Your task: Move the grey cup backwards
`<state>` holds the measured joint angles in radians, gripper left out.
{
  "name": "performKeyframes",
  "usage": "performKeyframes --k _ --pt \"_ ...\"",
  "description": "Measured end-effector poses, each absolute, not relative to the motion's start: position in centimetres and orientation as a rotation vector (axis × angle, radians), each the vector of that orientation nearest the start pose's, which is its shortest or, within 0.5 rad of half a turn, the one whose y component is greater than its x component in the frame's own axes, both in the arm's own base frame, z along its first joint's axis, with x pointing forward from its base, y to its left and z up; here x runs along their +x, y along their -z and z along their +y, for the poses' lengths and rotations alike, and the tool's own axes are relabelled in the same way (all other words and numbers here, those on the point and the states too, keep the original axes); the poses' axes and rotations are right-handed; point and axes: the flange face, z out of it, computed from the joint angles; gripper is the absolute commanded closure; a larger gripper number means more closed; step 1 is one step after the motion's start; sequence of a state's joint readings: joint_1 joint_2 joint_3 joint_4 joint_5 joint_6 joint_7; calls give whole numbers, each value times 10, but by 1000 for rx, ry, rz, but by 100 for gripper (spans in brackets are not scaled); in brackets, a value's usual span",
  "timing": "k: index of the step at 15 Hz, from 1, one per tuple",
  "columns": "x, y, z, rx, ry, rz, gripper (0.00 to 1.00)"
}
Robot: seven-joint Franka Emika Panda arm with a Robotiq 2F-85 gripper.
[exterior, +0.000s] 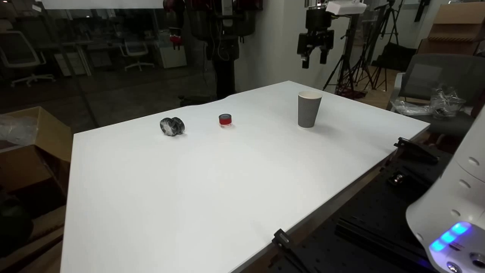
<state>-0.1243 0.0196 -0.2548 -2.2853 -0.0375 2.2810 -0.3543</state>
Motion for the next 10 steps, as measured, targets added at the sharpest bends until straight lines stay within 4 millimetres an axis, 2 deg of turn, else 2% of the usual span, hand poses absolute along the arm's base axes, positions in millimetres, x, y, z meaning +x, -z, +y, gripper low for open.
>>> performKeyframes --k 5,10 --pt "484 -337 -185 -3167 -56 -27 0" --pt "510 -303 -161 -3162 -100 -127 0"
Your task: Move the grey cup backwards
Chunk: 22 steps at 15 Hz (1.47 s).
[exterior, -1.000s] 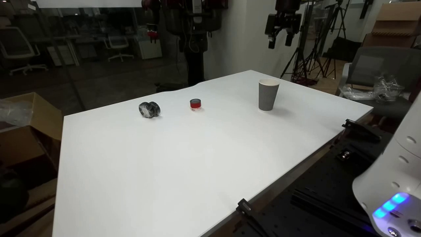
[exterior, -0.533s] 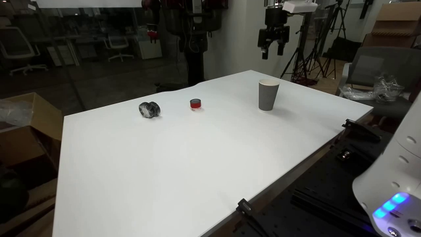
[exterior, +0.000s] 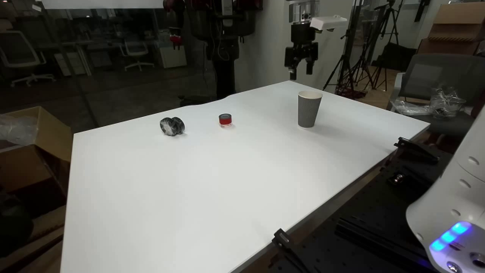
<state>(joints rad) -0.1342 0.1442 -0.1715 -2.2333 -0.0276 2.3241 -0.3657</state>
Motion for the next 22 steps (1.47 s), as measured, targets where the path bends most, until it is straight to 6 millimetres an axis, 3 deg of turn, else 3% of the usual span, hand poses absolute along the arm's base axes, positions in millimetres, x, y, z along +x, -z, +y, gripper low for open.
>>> performKeyframes --k 8,19,21,22 --pt "529 -261 -163 -3119 -173 -229 0" --pt "513 -237 -168 -3060 -222 -134 0" --pt "510 -233 -167 -3052 -232 -125 26" --pt "509 -232 -167 -3049 -236 -120 32"
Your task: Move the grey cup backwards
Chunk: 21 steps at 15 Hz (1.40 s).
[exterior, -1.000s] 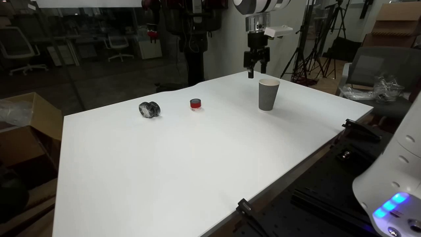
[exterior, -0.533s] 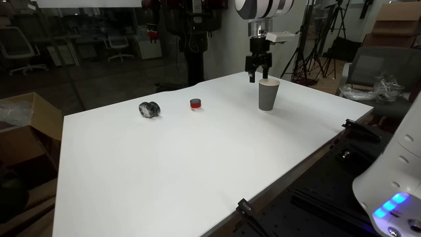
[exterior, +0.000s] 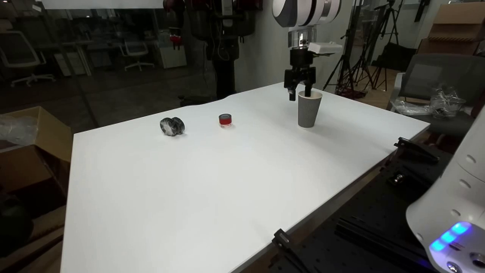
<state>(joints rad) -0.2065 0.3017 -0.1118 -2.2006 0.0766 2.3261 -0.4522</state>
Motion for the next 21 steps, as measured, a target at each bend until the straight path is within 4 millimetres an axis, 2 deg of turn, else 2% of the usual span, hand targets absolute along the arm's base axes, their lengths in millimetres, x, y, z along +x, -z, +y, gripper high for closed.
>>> performKeyframes --k 5,10,17,21 --pt "507 -225 -169 -3041 -250 -103 69" --pt "505 -224 -176 -3035 -248 -70 100" --pt "507 -232 -191 -3037 -217 -26 99" --pt "519 -242 -186 -3040 -205 -60 99"
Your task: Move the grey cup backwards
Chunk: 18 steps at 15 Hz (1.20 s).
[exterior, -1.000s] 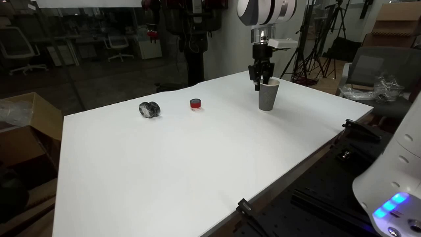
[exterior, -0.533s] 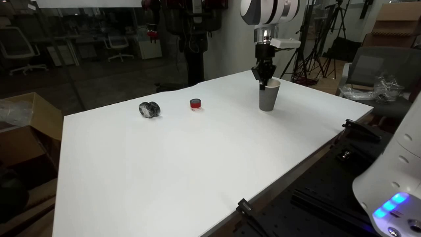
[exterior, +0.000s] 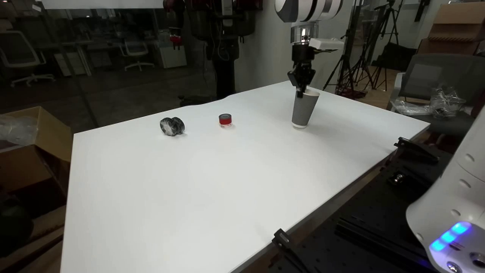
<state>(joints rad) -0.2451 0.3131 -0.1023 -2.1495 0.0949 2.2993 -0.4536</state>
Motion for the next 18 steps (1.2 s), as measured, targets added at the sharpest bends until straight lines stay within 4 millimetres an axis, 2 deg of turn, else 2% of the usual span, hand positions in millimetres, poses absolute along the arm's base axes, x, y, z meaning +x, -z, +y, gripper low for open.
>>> performKeyframes --k 4,8,11,14,18 --pt "544 -266 -168 -3048 -252 -169 99" --pt "581 -297 -145 -3065 -346 -260 99" --pt "610 -310 -127 -3098 -414 -296 99" --pt "635 -303 -112 -3123 -467 -325 99" --pt "659 -280 -96 -3150 -497 -380 99"
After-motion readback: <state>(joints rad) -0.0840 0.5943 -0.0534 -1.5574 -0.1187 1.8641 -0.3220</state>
